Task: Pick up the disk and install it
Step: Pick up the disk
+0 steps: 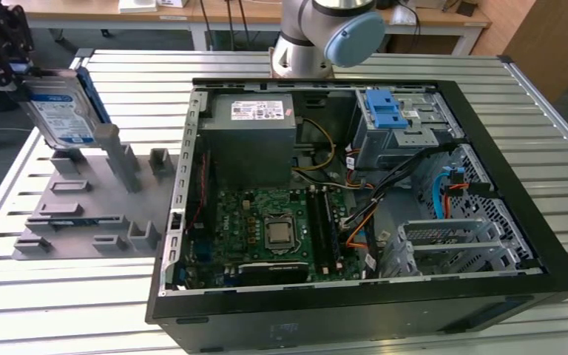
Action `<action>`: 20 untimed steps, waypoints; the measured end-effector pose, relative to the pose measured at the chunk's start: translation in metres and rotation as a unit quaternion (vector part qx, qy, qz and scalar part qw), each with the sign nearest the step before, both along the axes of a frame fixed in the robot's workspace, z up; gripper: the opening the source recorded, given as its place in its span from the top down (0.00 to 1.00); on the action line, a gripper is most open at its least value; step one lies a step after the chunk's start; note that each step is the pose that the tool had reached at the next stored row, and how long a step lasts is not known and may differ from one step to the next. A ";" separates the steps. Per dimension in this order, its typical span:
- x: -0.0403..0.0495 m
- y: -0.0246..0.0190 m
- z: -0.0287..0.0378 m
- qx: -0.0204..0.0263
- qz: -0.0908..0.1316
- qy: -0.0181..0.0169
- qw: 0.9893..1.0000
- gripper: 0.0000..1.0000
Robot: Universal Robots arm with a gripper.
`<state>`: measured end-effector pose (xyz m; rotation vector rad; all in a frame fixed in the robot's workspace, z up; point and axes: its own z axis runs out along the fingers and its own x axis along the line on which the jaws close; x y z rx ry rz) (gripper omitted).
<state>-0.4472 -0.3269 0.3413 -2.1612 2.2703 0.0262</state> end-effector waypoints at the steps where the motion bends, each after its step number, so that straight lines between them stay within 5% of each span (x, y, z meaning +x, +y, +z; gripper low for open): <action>1: 0.0000 0.0001 0.0005 0.000 0.000 0.000 1.000 0.63; 20: 0.0000 0.0021 0.0081 0.000 0.000 0.000 1.000 0.63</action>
